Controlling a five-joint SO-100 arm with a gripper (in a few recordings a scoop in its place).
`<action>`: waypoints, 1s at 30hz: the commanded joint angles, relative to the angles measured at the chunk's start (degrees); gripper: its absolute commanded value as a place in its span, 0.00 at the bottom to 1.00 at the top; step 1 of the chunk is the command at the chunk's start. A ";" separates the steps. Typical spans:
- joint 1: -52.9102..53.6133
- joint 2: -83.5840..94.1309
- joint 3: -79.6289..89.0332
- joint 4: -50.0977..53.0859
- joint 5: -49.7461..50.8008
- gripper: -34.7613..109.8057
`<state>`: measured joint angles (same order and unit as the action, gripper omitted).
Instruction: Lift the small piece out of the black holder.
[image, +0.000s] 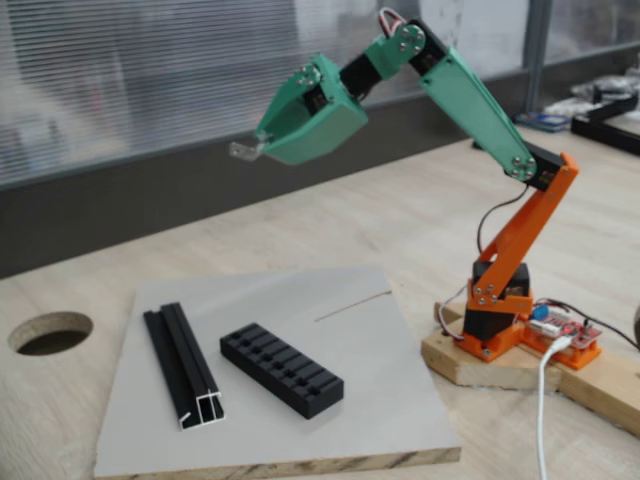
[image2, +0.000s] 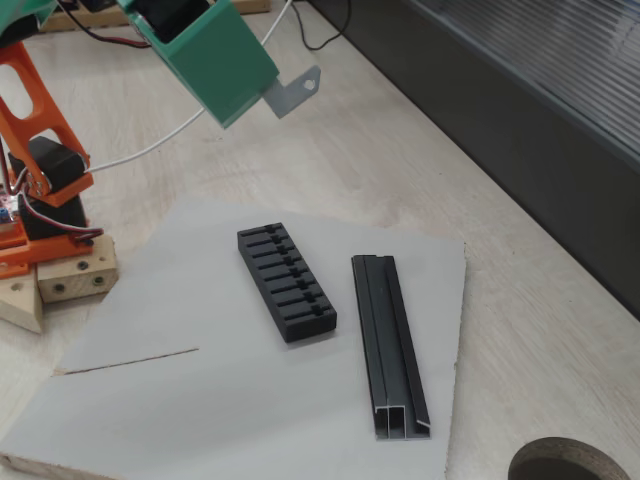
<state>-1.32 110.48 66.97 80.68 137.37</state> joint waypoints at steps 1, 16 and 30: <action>-0.70 1.58 -0.88 0.35 0.97 0.27; -0.88 1.67 -0.88 0.35 0.97 0.27; -1.49 1.76 -0.88 0.35 0.97 0.27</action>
<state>-1.32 110.57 66.97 80.77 137.37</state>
